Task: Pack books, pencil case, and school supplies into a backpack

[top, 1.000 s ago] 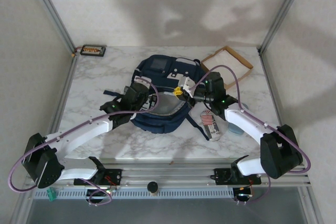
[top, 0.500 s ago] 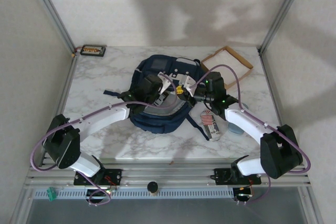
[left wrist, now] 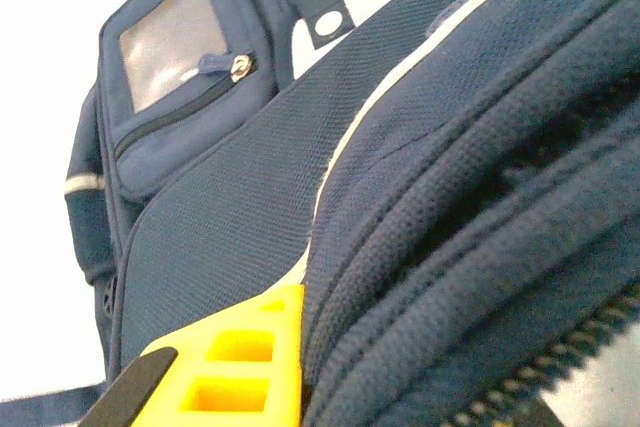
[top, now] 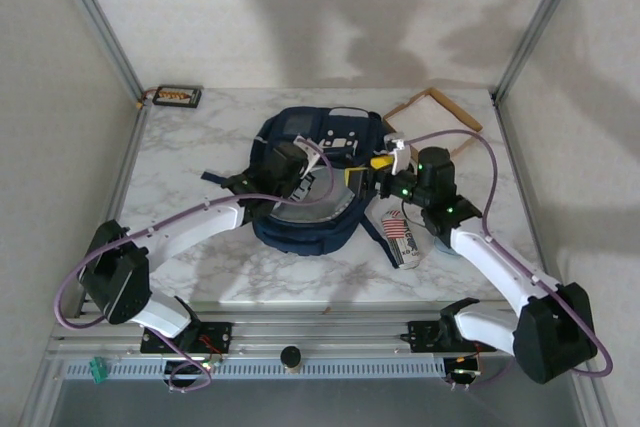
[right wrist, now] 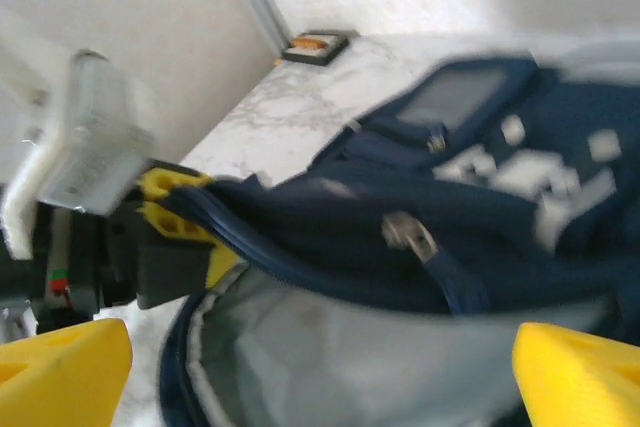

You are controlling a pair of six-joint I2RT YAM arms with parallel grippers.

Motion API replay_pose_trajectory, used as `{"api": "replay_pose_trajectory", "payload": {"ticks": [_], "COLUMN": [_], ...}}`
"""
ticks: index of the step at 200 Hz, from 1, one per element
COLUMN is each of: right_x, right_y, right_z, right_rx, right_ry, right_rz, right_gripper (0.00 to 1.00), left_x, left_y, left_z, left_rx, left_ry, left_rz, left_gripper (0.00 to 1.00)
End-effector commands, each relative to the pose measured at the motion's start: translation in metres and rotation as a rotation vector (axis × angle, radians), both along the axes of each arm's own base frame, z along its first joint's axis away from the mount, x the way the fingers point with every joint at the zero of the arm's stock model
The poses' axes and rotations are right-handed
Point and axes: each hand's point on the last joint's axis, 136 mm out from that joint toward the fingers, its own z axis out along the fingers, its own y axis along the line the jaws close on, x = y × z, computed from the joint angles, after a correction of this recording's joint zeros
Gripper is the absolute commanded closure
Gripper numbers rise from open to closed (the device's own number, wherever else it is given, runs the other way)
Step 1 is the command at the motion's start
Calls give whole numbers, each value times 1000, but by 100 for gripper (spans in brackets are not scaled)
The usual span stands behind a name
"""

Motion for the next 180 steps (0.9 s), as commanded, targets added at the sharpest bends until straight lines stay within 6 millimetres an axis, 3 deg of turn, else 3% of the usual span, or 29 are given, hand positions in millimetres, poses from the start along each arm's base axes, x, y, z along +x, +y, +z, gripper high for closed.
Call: {"api": "replay_pose_trajectory", "payload": {"ticks": [1,23,38,56,65,87,102,122,145,161,180], "right_x": [6,13,19,40,53,85,96,96,78,59,31], "right_y": [-29,-25,-4,8,17,39,37,-3,-54,-102,-178], "right_z": [-60,-95,-102,-115,-114,-107,-98,-88,-81,-85,-90], "right_rx": [64,71,143,97,103,86,22,-53,-150,-237,-351], "right_ry": [363,488,494,507,500,456,438,441,457,501,562], "right_rz": [-285,-325,-258,-267,-252,-206,-221,-343,-463,-604,-874], "right_gripper": [1,1,1,1,1,1,1,1,1,1,1], "left_x": [7,6,1,-6,-8,-10,-3,10,20,23,24], "left_y": [27,33,24,13,10,-24,-29,-13,-27,-34,-36], "left_z": [15,12,13,16,21,43,59,70,64,59,58], "left_rx": [-46,-90,-146,-215,-257,-362,-365,-323,-340,-352,-370], "left_ry": [16,52,76,112,122,152,128,60,89,102,105], "left_rz": [249,366,372,391,424,374,398,501,483,474,469], "left_gripper": [100,100,100,100,100,100,100,100,100,100,100]}}
